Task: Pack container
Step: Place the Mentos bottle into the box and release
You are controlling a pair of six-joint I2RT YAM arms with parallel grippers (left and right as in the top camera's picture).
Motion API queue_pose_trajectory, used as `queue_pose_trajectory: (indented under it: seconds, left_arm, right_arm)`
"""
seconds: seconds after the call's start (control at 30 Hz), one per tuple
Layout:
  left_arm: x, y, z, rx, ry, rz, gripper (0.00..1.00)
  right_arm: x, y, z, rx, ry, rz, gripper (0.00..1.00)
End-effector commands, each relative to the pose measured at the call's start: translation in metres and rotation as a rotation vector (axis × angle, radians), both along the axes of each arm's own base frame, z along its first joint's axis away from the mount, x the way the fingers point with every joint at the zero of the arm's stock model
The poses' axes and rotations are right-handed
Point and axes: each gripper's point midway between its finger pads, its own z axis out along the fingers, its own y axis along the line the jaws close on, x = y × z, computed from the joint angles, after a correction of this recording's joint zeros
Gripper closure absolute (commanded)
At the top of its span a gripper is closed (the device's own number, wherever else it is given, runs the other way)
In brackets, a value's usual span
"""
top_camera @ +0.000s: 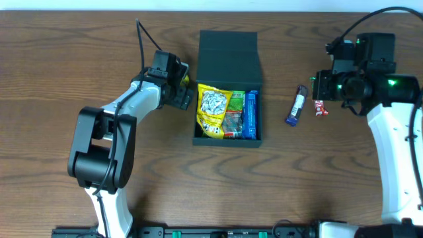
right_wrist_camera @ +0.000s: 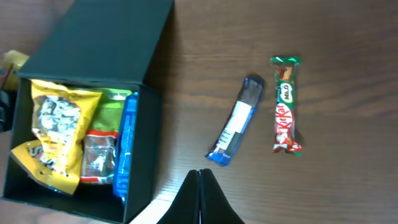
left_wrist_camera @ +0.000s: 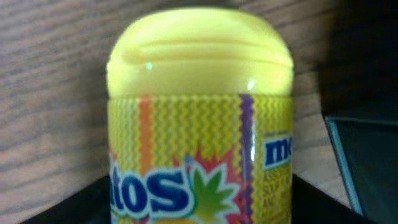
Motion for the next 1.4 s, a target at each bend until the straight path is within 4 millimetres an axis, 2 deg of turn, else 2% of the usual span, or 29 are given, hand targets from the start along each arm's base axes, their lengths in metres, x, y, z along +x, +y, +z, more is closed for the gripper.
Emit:
queue_pose_trajectory:
  seconds: [0.0,0.13,0.27,0.3,0.43,0.53,0.6,0.67,0.73,0.8,0.9,1.0,1.13,1.3,1.33,1.37]
  left_arm:
    - [0.005,-0.001,0.001,-0.005,-0.015,0.021,0.28]
    - [0.008,-0.002,0.003,-0.014,-0.028,0.030,0.53]
    - [0.011,-0.003,0.014,-0.025,-0.049,0.042,0.66]
    - [0.013,-0.005,0.033,-0.040,-0.085,0.051,0.73]
    - [0.016,-0.007,0.095,-0.067,-0.209,0.087,0.84]
    - [0.003,-0.023,0.145,-0.112,-0.283,0.091,0.92]
    - [-0.010,-0.039,0.166,-0.143,-0.306,0.095,0.94]
    - [-0.025,-0.059,0.175,-0.187,-0.293,0.123,0.94]
    - [-0.045,-0.084,0.170,-0.241,-0.229,0.171,0.94]
    - [-0.063,-0.105,0.157,-0.272,-0.154,0.231,0.94]
    - [-0.077,-0.121,0.139,-0.255,-0.111,0.308,0.94]
    - [-0.089,-0.141,0.120,-0.240,-0.071,0.299,0.94]
    - [-0.098,-0.155,0.101,-0.219,-0.034,0.275,0.94]
    - [-0.100,-0.162,0.100,-0.248,-0.012,0.256,0.90]
    - [-0.101,-0.163,0.101,-0.256,-0.007,0.252,0.86]
    - [-0.102,-0.165,0.101,-0.263,0.000,0.246,0.61]
  right_arm:
    - [0.000,-0.007,-0.003,-0.014,0.002,-0.003,0.98]
    - [0.000,-0.008,-0.003,-0.014,0.002,-0.007,0.99]
    - [0.001,-0.014,-0.003,-0.036,0.003,-0.024,0.99]
    - [0.000,-0.026,-0.004,-0.066,0.007,-0.061,0.99]
    - [-0.003,-0.050,-0.005,-0.067,0.019,-0.131,0.99]
    - [-0.008,-0.069,-0.007,-0.059,0.037,-0.192,0.99]
    - [-0.011,-0.079,-0.008,-0.047,0.044,-0.239,0.99]
    - [-0.013,-0.085,-0.008,-0.034,0.046,-0.259,0.99]
    - [-0.013,-0.088,-0.007,-0.016,0.044,-0.272,0.99]
    - [-0.013,-0.089,-0.007,-0.011,0.046,-0.283,0.98]
    - [-0.013,-0.089,-0.007,-0.011,0.046,-0.283,0.99]
    - [-0.013,-0.089,-0.007,-0.011,0.046,-0.283,0.98]
    - [-0.013,-0.089,-0.007,-0.011,0.046,-0.282,0.98]
    - [-0.013,-0.089,-0.007,-0.010,0.046,-0.283,0.99]
    - [-0.013,-0.089,-0.007,-0.010,0.046,-0.283,0.98]
    - [-0.013,-0.089,-0.007,-0.011,0.046,-0.282,0.98]
